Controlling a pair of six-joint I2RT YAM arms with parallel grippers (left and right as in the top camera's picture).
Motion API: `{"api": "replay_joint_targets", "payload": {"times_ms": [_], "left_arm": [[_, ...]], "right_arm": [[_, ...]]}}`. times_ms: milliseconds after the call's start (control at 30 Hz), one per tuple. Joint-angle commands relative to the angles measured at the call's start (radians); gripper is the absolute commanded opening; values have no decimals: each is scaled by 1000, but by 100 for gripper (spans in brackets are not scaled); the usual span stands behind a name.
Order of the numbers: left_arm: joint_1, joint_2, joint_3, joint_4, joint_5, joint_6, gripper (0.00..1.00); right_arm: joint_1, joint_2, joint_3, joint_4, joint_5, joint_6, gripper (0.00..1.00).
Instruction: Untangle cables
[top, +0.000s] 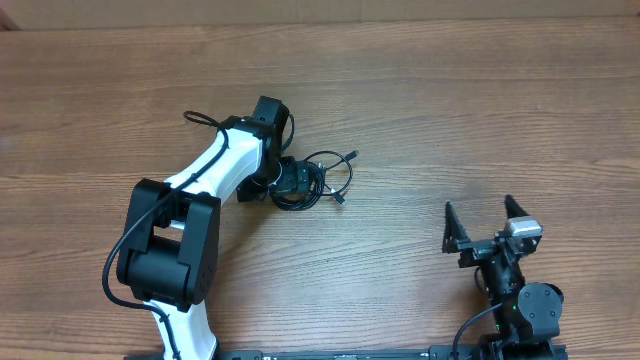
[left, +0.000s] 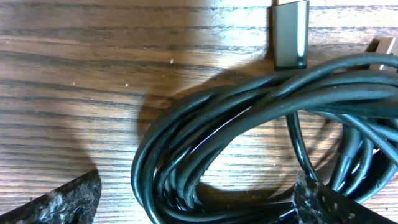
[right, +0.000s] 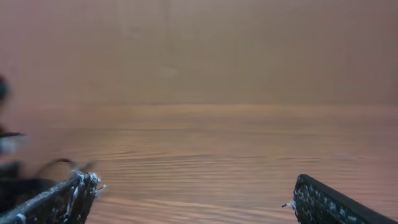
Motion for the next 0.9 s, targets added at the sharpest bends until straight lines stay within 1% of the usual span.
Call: {"api": "replay_joint_targets", "payload": {"times_ms": [0,33,100,233,300,400,500,633,733,767,867], "left_arm": [[0,27,-31,18,3,2,99],[0,27,-31,18,3,2,100],[0,27,-31,18,3,2,100],[0,27,-31,18,3,2,100],[0,27,-31,18,3,2,99],[0,27,-31,18,3,2,100],[0,27,-31,18,3,2,100],[0,27,-31,18,3,2,99],[0,27,-31,18,3,2,100],[0,27,-31,18,3,2,100],[0,27,-31,18,3,2,100]], "right_arm": [[3,1,-10,13,-137,345,100],[3,2,-10,13,-150,502,100],[3,2,-10,17,-178,595,100],[3,8,2,2,-259,583,100],[3,14,30,-53,-246,571,100],[3,36,113,-157,-243,493,100],[3,85,241,-268,-192,457,100],[3,203,451,-387,-154,450,100],[3,340,636,-503,-150,451,100],[3,428,735,-581,-149,451,100],[3,624,914,-745,-148,451,100]]}}
